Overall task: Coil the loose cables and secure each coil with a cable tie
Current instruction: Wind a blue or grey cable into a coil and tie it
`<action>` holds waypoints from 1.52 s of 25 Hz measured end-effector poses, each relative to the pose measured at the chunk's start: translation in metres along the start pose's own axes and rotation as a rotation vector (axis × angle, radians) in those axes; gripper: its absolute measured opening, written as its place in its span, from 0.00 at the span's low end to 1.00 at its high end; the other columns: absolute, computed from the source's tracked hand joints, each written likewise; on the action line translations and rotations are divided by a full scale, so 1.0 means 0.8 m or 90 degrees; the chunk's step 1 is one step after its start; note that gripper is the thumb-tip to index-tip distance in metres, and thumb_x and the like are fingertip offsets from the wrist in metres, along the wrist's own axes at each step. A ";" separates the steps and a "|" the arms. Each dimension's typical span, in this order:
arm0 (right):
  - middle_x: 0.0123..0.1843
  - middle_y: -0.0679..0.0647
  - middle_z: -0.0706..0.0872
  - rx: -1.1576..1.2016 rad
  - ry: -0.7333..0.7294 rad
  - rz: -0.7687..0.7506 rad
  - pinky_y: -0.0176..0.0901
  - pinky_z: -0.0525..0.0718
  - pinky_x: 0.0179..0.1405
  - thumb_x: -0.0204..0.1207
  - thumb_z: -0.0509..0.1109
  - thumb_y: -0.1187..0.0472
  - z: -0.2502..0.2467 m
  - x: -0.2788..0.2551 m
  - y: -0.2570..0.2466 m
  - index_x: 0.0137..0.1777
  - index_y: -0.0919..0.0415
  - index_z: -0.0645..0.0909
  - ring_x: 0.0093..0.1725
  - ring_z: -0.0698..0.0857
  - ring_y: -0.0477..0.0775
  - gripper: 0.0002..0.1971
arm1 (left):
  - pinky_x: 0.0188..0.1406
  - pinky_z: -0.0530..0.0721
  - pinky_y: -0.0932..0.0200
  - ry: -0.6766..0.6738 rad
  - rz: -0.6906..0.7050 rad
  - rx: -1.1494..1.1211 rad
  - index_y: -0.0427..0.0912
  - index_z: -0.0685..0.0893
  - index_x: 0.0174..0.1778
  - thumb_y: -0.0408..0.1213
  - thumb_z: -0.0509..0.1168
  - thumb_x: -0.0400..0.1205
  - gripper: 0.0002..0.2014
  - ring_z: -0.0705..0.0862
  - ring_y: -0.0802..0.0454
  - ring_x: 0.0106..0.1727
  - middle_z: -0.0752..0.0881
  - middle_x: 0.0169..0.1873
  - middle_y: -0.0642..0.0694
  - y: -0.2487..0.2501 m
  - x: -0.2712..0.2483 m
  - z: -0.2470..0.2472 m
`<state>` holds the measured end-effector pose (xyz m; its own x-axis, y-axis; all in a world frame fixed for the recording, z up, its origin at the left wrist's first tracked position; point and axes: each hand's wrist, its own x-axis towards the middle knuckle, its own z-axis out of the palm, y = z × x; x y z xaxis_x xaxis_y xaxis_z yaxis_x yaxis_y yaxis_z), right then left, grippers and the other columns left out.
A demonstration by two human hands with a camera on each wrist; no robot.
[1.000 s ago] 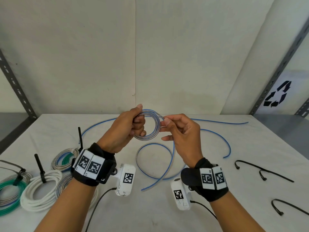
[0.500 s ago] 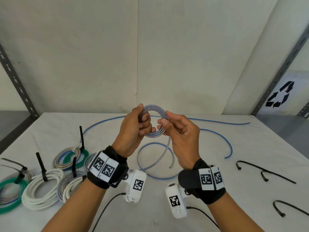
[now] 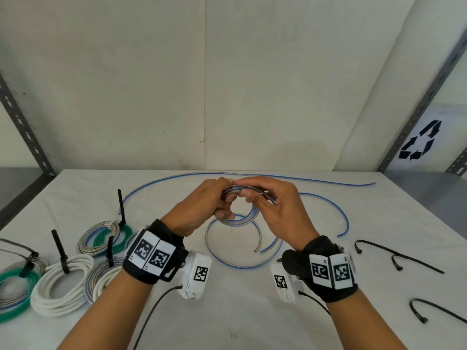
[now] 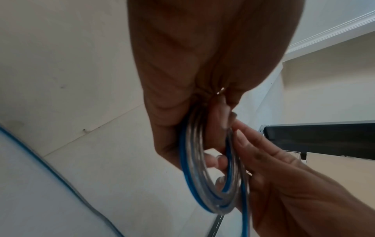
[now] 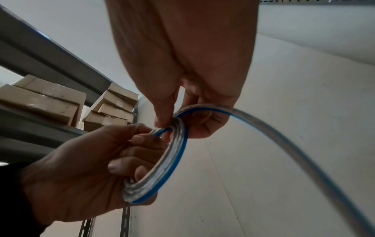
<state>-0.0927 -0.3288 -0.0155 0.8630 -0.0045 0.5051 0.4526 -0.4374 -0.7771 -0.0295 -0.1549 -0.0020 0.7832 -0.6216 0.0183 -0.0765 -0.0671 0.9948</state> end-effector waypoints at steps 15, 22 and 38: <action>0.48 0.64 0.93 0.316 0.195 0.111 0.55 0.93 0.43 0.75 0.77 0.71 0.041 0.000 -0.015 0.50 0.63 0.82 0.46 0.93 0.58 0.08 | 0.26 0.75 0.60 0.113 0.087 -0.488 0.45 0.66 0.29 0.40 0.48 0.90 0.21 0.56 0.57 0.19 0.58 0.18 0.54 0.012 0.007 -0.010; 0.48 0.65 0.93 0.311 0.262 0.087 0.47 0.90 0.44 0.77 0.75 0.71 0.029 0.004 -0.011 0.54 0.67 0.84 0.45 0.92 0.62 0.07 | 0.40 0.86 0.52 0.083 0.080 -0.457 0.40 0.73 0.31 0.40 0.45 0.90 0.23 0.68 0.50 0.21 0.64 0.20 0.48 0.004 0.010 0.005; 0.45 0.55 0.94 0.143 0.163 0.072 0.43 0.88 0.38 0.81 0.73 0.66 0.007 0.003 -0.002 0.53 0.57 0.87 0.40 0.93 0.56 0.05 | 0.28 0.73 0.60 0.118 0.058 -0.263 0.45 0.64 0.31 0.47 0.51 0.93 0.22 0.53 0.54 0.23 0.57 0.22 0.53 0.009 0.004 -0.009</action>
<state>-0.0898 -0.3233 -0.0149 0.8391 -0.2796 0.4667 0.4198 -0.2129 -0.8823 -0.0228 -0.1516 0.0060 0.8844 -0.4583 0.0876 0.0726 0.3207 0.9444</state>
